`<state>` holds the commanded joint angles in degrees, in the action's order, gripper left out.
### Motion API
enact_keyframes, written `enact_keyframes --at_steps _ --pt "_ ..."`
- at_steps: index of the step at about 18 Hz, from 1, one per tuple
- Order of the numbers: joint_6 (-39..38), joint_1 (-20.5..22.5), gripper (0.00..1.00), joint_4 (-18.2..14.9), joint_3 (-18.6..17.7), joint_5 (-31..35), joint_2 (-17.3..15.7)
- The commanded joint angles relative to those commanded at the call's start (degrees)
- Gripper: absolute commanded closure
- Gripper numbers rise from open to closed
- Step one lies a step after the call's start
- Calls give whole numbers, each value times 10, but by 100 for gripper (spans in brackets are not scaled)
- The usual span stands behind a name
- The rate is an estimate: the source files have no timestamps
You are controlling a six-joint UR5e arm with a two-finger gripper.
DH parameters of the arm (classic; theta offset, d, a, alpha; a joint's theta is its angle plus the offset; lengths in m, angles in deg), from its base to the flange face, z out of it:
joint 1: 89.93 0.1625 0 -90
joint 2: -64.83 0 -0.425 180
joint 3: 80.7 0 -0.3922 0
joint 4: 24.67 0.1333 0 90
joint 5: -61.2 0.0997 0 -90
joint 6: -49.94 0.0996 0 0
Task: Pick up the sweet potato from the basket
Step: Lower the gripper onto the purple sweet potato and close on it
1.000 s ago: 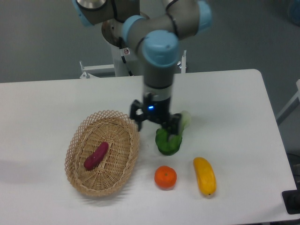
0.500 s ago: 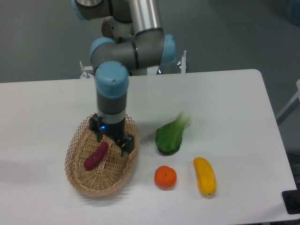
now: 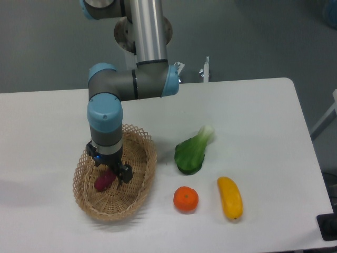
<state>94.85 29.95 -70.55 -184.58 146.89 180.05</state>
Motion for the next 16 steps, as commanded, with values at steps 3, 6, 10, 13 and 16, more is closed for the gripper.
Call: enact_keyframes --at_steps 3,6,10,13,16 --pt "-9 -1 0 1 -3 0 2" --pt "-13 -2 0 2 -2 7 8" --pt "-12 -4 51 10 2 18 9" --pt "-10 -4 73 10 4 19 7" --pt "-7 -4 80 10 5 19 6"
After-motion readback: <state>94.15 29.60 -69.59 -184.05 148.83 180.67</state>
